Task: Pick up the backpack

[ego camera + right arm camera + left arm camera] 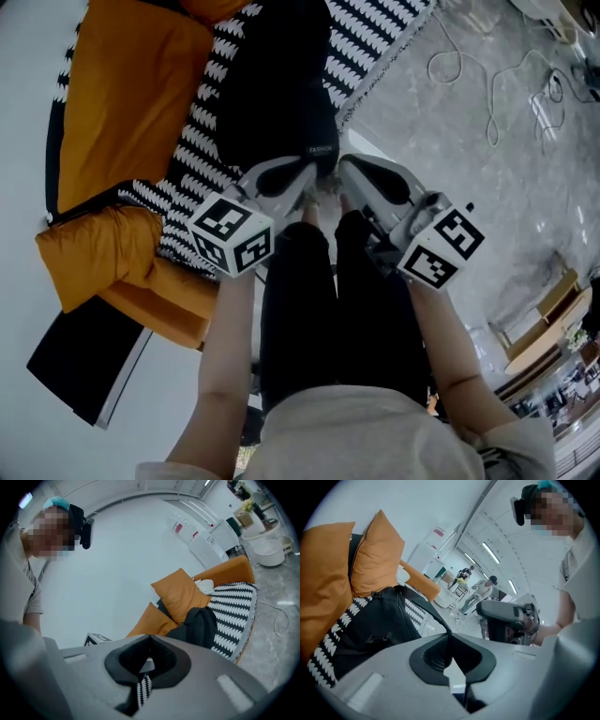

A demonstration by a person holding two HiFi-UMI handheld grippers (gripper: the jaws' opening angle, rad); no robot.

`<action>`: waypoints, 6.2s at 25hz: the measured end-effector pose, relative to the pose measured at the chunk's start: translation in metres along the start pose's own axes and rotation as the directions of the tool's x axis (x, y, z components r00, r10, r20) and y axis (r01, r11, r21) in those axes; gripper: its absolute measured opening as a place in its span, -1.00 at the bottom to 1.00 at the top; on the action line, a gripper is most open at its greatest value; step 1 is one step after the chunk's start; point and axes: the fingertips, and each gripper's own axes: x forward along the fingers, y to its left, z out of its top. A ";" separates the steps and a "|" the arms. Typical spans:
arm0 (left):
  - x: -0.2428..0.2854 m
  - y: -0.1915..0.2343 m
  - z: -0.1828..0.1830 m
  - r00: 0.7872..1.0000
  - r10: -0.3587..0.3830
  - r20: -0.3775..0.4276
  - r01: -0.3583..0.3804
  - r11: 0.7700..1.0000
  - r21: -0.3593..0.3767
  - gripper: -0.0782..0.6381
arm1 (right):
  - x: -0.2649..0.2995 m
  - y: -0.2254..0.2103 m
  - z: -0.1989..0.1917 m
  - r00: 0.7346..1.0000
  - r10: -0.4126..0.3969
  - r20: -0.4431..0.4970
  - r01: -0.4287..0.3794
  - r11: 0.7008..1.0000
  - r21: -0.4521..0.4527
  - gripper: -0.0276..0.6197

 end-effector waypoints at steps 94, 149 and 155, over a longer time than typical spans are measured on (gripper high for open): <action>-0.300 -0.234 0.316 0.648 -0.142 0.749 -0.068 0.968 0.242 -0.75 | -0.064 0.333 0.246 0.890 0.379 0.252 -0.132 0.744 -0.655 -0.91; -0.284 -0.239 0.299 0.677 -0.118 0.727 -0.098 0.964 0.247 -0.75 | -0.069 0.328 0.228 0.901 0.358 0.245 -0.097 0.717 -0.691 -0.91; -0.281 -0.238 0.299 0.685 -0.113 0.720 -0.090 0.967 0.236 -0.75 | -0.070 0.329 0.228 0.905 0.354 0.236 -0.094 0.707 -0.701 -0.91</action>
